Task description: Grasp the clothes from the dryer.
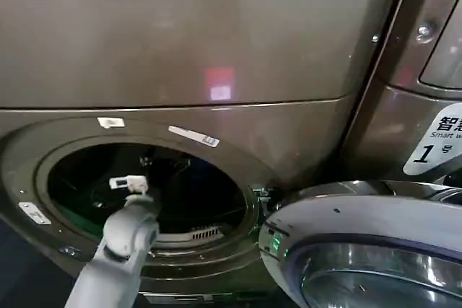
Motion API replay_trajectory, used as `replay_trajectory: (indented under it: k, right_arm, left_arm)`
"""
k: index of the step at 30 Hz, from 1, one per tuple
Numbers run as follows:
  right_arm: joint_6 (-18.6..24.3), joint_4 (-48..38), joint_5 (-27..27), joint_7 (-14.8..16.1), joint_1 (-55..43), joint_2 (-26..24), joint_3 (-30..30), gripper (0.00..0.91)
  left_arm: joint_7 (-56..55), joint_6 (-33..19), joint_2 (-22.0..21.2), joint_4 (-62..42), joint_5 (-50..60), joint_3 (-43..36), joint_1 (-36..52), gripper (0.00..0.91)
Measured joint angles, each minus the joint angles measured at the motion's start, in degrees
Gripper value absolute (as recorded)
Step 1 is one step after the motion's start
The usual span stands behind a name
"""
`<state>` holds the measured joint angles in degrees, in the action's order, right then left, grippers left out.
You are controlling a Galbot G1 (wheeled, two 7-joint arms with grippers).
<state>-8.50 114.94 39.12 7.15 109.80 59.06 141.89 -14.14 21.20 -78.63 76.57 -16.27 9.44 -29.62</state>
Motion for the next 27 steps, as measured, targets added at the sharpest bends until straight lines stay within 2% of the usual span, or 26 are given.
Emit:
replay_trajectory:
  k: [17, 27]
  right_arm:
    - [0.07, -0.03, -0.07, 0.13, -1.01, -0.09, -0.79, 0.907]
    - [0.1, 0.02, -0.08, 0.28, -0.88, -0.03, -0.75, 0.907]
  left_arm:
    - [5.58, -3.0, -4.54, -20.41, 1.38, -0.98, 12.56, 0.907]
    - [21.18, -2.66, -3.49, -27.93, 5.0, -3.31, 17.56, 0.907]
